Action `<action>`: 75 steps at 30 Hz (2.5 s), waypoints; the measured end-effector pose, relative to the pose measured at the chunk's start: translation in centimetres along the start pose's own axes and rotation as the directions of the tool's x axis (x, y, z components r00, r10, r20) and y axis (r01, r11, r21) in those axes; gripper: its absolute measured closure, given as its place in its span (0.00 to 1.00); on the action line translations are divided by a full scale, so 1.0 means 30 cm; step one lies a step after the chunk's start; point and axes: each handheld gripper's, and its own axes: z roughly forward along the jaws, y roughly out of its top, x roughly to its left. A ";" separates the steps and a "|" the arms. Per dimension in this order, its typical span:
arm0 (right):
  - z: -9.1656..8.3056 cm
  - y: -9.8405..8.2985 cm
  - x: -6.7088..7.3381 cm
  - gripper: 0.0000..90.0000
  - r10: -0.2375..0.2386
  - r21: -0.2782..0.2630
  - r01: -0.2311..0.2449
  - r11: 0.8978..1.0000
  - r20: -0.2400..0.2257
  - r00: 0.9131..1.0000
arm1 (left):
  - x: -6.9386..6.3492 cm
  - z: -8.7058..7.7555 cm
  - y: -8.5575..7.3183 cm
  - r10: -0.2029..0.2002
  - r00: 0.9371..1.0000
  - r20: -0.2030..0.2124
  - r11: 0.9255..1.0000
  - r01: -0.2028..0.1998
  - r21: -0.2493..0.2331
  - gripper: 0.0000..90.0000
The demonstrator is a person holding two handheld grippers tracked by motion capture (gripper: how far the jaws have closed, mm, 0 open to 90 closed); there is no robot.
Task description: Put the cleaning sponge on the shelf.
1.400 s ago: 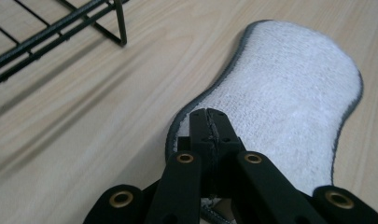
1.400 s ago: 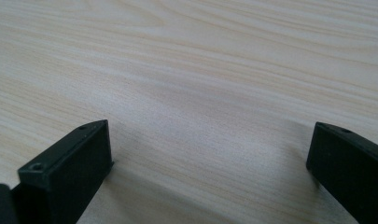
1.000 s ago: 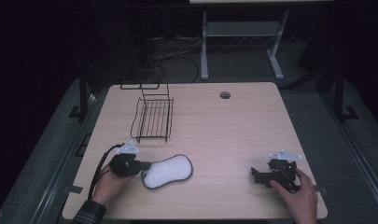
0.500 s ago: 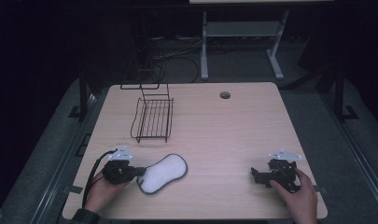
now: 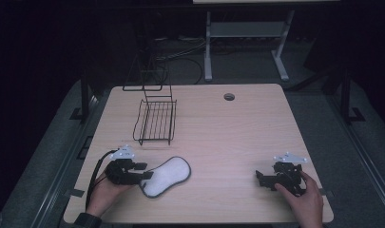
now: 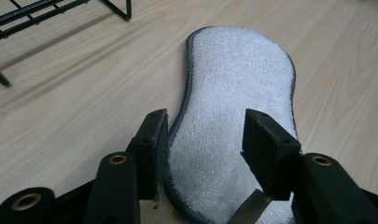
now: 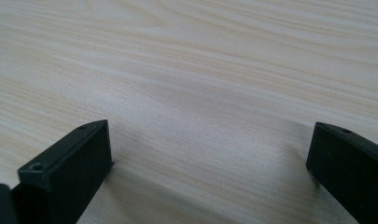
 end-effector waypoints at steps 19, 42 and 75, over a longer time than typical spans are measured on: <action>0.000 0.000 0.000 0.00 0.000 0.000 0.000 1.000 0.000 1.000 | -0.046 0.063 0.060 0.059 0.998 0.003 0.998 -0.059 -0.019 0.14; 0.000 0.000 0.000 0.00 0.000 0.000 0.000 1.000 0.000 1.000 | -0.060 0.166 0.062 0.097 0.995 -0.003 0.993 -0.097 0.064 0.15; 0.000 0.000 0.000 0.00 0.000 0.000 0.000 1.000 0.000 1.000 | -0.070 0.175 0.064 0.137 0.990 0.031 0.985 -0.140 0.098 0.33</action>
